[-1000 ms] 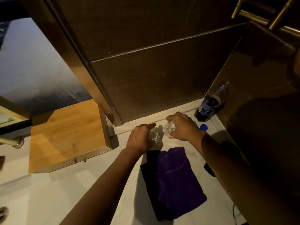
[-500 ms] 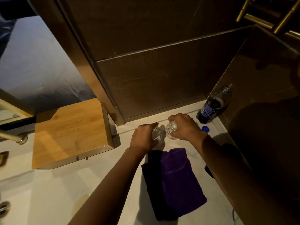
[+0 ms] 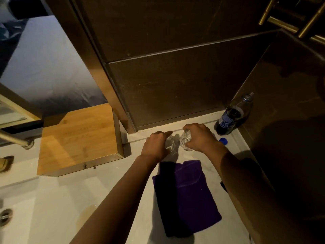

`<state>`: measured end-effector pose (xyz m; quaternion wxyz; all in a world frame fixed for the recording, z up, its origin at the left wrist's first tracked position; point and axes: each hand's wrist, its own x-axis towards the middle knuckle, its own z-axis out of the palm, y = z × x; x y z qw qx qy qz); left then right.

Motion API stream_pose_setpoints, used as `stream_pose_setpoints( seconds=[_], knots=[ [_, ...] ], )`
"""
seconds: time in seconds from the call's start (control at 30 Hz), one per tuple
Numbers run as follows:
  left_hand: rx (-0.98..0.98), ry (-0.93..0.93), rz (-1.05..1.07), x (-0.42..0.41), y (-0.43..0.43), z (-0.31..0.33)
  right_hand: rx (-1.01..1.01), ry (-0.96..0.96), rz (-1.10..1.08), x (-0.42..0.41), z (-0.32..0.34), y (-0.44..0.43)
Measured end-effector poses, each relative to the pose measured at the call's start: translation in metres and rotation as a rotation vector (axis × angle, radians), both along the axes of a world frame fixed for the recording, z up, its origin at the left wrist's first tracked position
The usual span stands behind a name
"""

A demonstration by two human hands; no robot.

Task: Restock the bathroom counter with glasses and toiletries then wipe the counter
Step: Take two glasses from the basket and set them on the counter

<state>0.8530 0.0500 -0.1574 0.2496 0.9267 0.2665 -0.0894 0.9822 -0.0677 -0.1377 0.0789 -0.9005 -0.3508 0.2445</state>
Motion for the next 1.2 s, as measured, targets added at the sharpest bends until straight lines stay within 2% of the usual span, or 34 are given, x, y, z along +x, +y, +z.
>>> stream_pose_setpoints(
  seconds=[0.33,0.53,0.7,0.87,1.07,1.2],
  knots=[
    [0.007,0.118,-0.06,-0.019,0.01,0.018,-0.102,0.015,0.052,-0.007,-0.001,-0.004],
    [0.107,0.055,-0.056,-0.07,0.025,0.046,0.022,-0.073,0.003,-0.018,0.005,-0.009],
    [0.17,-0.013,-0.031,-0.139,0.038,0.075,0.174,-0.084,0.037,-0.049,0.019,-0.007],
    [0.181,-0.068,0.095,-0.226,0.054,0.101,0.283,-0.05,0.135,-0.101,0.038,0.013],
    [0.287,-0.16,0.259,-0.37,0.055,0.137,0.389,-0.001,0.403,-0.227,0.066,0.072],
    [0.318,-0.165,0.27,-0.393,0.048,0.158,0.455,0.034,0.474,-0.257,0.075,0.09]
  ],
)
